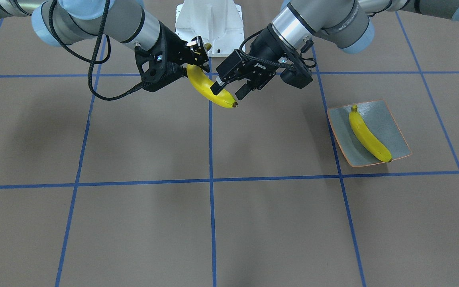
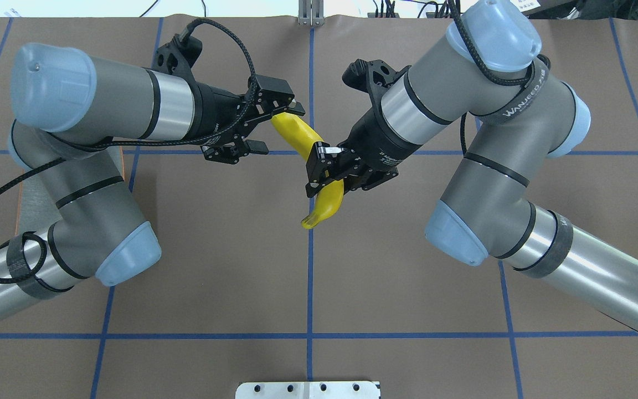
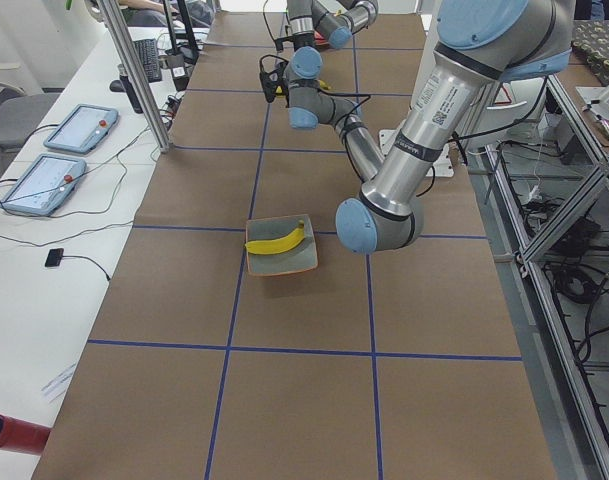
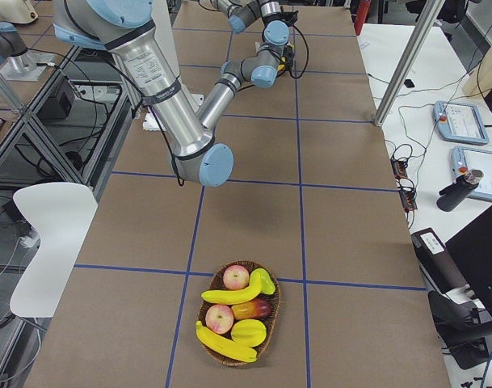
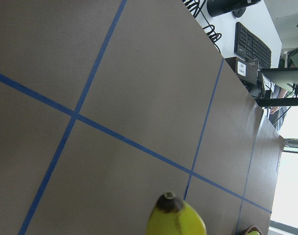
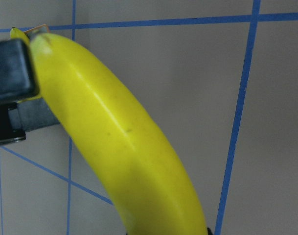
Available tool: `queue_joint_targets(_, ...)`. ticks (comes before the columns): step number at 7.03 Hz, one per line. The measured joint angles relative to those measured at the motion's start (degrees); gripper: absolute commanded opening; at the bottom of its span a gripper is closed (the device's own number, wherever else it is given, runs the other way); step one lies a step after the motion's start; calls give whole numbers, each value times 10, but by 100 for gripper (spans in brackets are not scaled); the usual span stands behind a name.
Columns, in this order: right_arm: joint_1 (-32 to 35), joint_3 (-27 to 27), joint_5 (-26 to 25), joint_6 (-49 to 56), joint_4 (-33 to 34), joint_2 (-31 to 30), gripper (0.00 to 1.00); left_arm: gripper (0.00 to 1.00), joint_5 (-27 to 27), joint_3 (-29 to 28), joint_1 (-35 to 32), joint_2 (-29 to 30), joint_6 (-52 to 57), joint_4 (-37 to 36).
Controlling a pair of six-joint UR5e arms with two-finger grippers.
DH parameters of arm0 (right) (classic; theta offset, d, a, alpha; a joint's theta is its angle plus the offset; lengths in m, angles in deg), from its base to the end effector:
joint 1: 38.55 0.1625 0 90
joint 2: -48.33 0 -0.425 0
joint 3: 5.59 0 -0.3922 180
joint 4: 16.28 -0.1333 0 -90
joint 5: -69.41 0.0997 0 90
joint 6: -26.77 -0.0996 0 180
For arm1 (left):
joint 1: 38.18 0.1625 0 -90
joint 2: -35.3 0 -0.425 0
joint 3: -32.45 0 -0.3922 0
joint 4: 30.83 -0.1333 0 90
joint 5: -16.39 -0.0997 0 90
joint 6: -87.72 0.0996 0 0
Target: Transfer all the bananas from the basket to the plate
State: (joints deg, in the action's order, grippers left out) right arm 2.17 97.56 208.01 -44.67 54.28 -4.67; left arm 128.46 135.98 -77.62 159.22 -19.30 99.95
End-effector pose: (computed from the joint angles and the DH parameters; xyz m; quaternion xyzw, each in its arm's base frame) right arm -0.4192 -0.4382 0.1303 -0.0365 -0.6192 -0.0866 0.7796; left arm 0.4007 -0.4538 0.1294 -0.0020 0.6969 -0.2159 0.6839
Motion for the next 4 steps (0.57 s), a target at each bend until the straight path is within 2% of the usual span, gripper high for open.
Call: queue_joint_targets(4,-1,0,1,0,0,0,0,99,-2,-10,10,15,0,-2)
